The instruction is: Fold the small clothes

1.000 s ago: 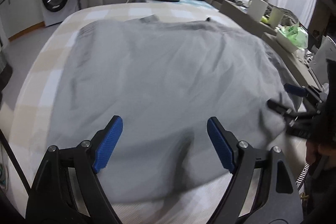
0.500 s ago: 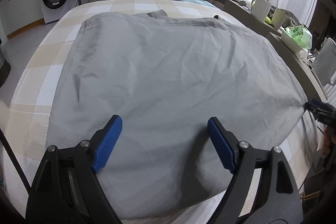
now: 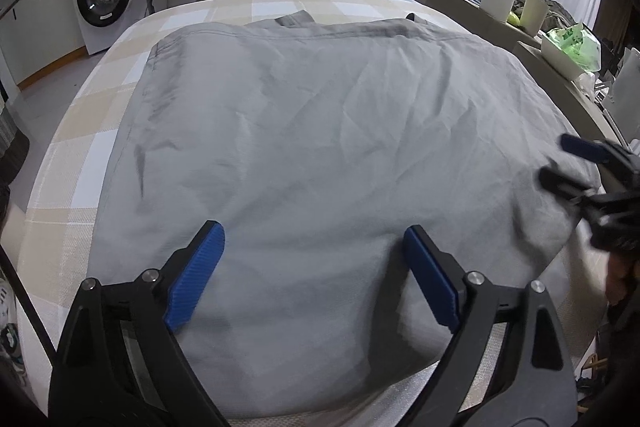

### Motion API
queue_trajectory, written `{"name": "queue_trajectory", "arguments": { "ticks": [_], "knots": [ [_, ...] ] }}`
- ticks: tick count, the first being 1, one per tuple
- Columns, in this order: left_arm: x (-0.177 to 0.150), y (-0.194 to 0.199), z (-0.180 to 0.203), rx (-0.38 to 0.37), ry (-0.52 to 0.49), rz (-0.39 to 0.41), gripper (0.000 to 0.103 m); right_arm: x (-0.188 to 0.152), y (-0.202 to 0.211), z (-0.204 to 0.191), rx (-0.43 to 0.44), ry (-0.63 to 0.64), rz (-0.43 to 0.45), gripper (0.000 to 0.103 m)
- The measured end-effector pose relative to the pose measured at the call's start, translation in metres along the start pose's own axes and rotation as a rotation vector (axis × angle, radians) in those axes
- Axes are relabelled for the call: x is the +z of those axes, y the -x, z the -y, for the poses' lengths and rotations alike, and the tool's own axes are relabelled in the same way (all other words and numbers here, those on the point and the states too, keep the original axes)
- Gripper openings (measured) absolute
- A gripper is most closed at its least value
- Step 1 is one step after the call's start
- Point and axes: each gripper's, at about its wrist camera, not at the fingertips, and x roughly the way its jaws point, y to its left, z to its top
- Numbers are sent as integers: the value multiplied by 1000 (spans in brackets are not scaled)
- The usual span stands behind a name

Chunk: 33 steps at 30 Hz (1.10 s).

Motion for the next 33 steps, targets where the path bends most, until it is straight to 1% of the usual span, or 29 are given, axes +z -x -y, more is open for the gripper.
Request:
{"name": "queue_trajectory", "arguments": {
  "ticks": [2,3,4,5,6,7,9,10,11,13,14,16,17,19,22,29,31,33],
  "knots": [
    [0,0,-1,-7,4,1,91,1,-12,-6,8,25,-14,87],
    [-1,1,-1,-8,5,2,91,0,-19,-6,-6,37,-35,87],
    [0,0,-1,-10,7,2,91,0,-26,-3,-8,30,-71,87],
    [0,1,-1,-12,8,3,92,0,-27,4,14,7,-69,87],
    [0,0,-1,-13,9,2,92,1,-28,10,-17,7,-75,87],
    [0,0,-1,-14,10,2,92,1,-28,20,-55,7,-76,90],
    [0,0,-1,-13,9,2,92,-1,-25,44,-75,-24,-104,92],
    [0,0,-1,-11,9,1,92,-4,-22,54,-109,-37,-103,94],
    [0,0,0,-11,8,1,93,-6,-20,63,-164,-42,-98,94],
    [0,-1,1,-5,3,-2,93,-12,-16,84,-231,-66,-90,97],
    [0,-1,2,0,-1,-4,94,-15,-15,93,-238,-83,-84,100],
    [0,-2,4,10,-12,-10,95,-22,-13,114,-239,-164,-87,101],
    [0,-2,5,16,-17,-13,97,-25,-11,122,-223,-200,-95,101],
    [0,-4,7,31,-24,-18,98,-28,-12,133,-166,-255,-108,102],
    [1,-5,6,35,-25,-24,101,-27,-13,132,-170,-251,-109,102],
    [0,-4,5,28,-18,-21,101,-29,-11,135,-164,-256,-107,102],
    [2,0,3,36,29,2,101,-29,-11,135,-163,-258,-107,102],
    [6,4,1,14,88,6,101,-27,-13,135,-168,-255,-104,103]
  ]
}}
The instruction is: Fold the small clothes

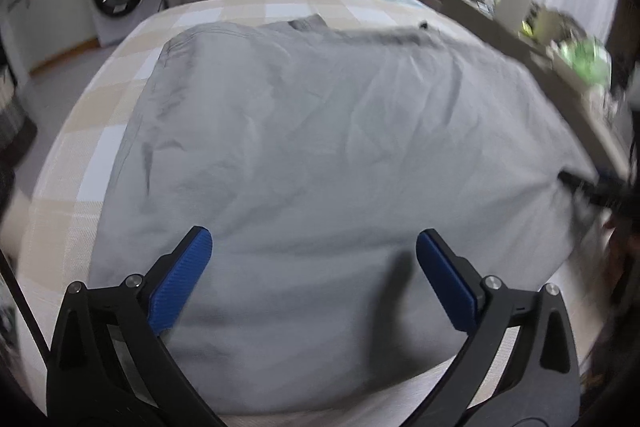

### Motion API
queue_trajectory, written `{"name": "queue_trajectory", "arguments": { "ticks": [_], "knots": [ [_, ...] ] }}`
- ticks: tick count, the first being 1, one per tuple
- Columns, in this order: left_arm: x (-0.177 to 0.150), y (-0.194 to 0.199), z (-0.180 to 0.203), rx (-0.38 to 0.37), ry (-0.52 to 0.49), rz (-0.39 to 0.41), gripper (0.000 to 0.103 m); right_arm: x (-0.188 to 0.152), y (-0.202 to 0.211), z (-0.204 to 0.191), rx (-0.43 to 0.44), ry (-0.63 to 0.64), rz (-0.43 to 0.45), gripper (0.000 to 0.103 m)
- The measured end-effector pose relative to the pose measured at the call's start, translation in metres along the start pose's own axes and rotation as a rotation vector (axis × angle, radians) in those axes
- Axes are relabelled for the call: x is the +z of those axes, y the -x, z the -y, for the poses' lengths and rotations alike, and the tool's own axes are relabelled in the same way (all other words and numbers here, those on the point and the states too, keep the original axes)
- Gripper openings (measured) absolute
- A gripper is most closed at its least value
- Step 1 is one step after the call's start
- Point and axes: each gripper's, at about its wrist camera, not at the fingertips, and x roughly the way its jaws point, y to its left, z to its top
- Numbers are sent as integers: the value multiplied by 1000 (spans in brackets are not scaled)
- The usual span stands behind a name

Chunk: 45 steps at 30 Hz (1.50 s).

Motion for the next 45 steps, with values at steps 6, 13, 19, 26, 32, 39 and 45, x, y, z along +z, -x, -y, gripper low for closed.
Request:
{"name": "queue_trajectory", "arguments": {
  "ticks": [6,13,19,26,32,39,45],
  "knots": [
    [31,6,30,-23,-23,50,101,-5,36,-3,-100,-31,135,103],
    [51,-34,65,-45,-66,-9,101,18,59,-68,24,138,157,103],
    [36,-50,62,5,-103,-23,101,35,9,-117,70,213,50,103],
    [39,-49,24,64,-92,-35,103,38,-18,-99,-10,266,39,103],
    [32,-34,-31,125,-38,-20,102,39,-20,-8,-150,92,43,103],
    [42,-14,-52,52,75,17,101,38,9,-15,-183,140,161,103],
    [83,-36,-11,60,-30,39,101,63,3,-74,15,172,155,103]
  ]
}}
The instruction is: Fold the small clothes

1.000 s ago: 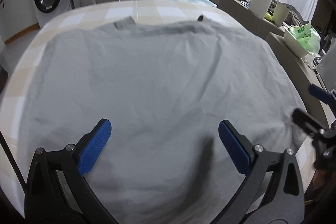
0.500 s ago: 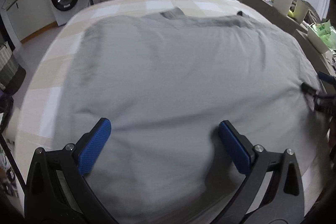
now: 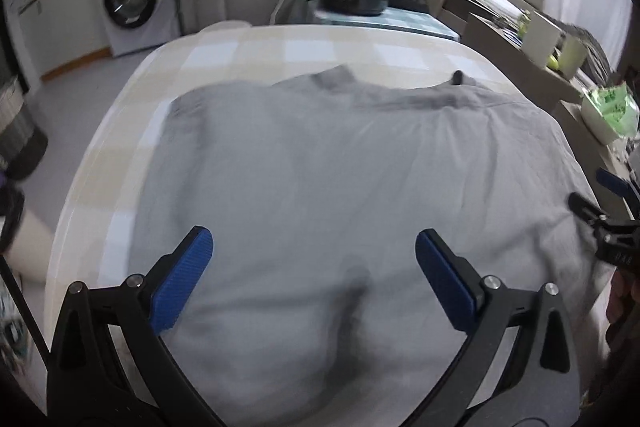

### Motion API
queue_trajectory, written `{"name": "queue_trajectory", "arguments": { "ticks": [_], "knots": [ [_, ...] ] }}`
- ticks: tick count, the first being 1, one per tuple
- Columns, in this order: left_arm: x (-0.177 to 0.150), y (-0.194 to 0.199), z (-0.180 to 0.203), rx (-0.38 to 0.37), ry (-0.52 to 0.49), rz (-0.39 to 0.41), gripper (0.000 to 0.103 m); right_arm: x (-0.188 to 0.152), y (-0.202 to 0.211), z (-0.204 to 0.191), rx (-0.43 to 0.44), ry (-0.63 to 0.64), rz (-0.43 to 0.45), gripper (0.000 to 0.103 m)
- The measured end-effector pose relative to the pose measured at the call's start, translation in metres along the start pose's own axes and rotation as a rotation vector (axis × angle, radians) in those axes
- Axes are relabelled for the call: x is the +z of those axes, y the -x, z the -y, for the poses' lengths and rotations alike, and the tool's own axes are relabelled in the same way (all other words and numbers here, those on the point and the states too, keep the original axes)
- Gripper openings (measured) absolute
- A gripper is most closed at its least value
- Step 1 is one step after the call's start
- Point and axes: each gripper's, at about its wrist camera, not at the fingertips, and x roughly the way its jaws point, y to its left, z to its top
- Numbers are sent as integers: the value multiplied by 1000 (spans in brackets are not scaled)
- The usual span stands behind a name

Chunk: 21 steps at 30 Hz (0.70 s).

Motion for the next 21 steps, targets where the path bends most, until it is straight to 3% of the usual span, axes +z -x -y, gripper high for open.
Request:
{"name": "queue_trajectory", "arguments": {
  "ticks": [2,4,7,11,15,17,21],
  "knots": [
    [7,-21,14,-12,-54,-18,101,10,-21,-19,49,19,-26,103],
    [6,-40,22,29,-76,-54,101,15,-48,-35,65,44,-74,103],
    [6,-48,15,-1,-34,-65,101,16,-68,-41,89,71,-108,103],
    [3,-51,10,8,-11,-65,101,15,-72,-6,-48,56,-99,103],
    [2,-53,14,33,-29,-70,102,9,-71,63,-212,-109,-136,103],
    [2,-54,14,33,-28,-70,102,6,-73,91,-166,-228,-169,103],
    [1,-51,11,36,-28,-70,102,8,-69,79,-211,-144,-138,103]
  ]
}}
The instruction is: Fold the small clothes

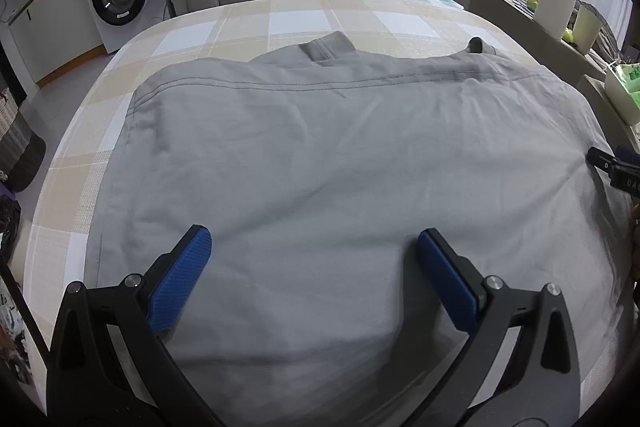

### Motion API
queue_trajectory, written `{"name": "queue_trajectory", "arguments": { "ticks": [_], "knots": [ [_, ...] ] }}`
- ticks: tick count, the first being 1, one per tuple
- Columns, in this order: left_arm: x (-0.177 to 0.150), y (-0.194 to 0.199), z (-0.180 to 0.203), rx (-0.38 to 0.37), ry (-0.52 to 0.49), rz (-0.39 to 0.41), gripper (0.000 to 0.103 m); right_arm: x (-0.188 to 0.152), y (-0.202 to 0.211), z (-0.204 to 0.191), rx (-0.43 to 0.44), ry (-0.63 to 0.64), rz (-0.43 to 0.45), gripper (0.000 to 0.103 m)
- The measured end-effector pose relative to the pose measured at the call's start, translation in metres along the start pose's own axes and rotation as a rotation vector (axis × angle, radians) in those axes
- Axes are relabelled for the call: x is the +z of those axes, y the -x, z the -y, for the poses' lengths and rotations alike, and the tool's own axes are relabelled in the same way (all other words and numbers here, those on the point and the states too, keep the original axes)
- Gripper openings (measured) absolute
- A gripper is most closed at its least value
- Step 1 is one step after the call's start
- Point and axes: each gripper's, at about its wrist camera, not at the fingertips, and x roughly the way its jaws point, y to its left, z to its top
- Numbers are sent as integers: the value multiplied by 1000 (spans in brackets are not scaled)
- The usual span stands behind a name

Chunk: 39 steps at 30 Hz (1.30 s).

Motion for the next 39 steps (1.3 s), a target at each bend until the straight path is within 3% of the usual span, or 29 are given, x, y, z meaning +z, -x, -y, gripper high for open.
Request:
{"name": "queue_trajectory", "arguments": {
  "ticks": [2,4,7,10,14,16,19,22,25,28,32,35,39],
  "knots": [
    [0,0,0,2,1,0,102,-1,16,-16,-48,59,82,103],
    [0,0,-1,3,2,1,102,1,29,-32,2,93,137,103],
    [-1,1,-1,8,5,1,103,10,36,-62,123,144,123,103],
    [-1,1,-1,7,5,1,103,23,23,-102,177,222,95,103],
    [-1,1,0,8,5,0,103,30,-2,-128,212,260,35,103],
    [-1,1,0,9,4,2,103,33,-7,-120,204,247,26,103],
    [-1,0,0,7,5,1,103,39,-16,-81,89,187,33,103],
    [-1,1,-1,7,5,1,103,45,-35,-23,-11,-14,-8,103],
    [-1,2,-1,7,4,1,103,45,-45,-3,91,-123,-50,103],
    [-1,1,1,5,2,0,103,46,-40,-16,45,-74,-32,103],
    [6,7,1,2,24,20,102,45,-40,-16,73,-100,-42,103],
    [26,9,13,-2,-11,47,102,44,-43,-7,79,-103,-44,103],
    [63,-20,21,4,-57,-11,102,44,-42,-7,79,-103,-44,103]
  ]
}}
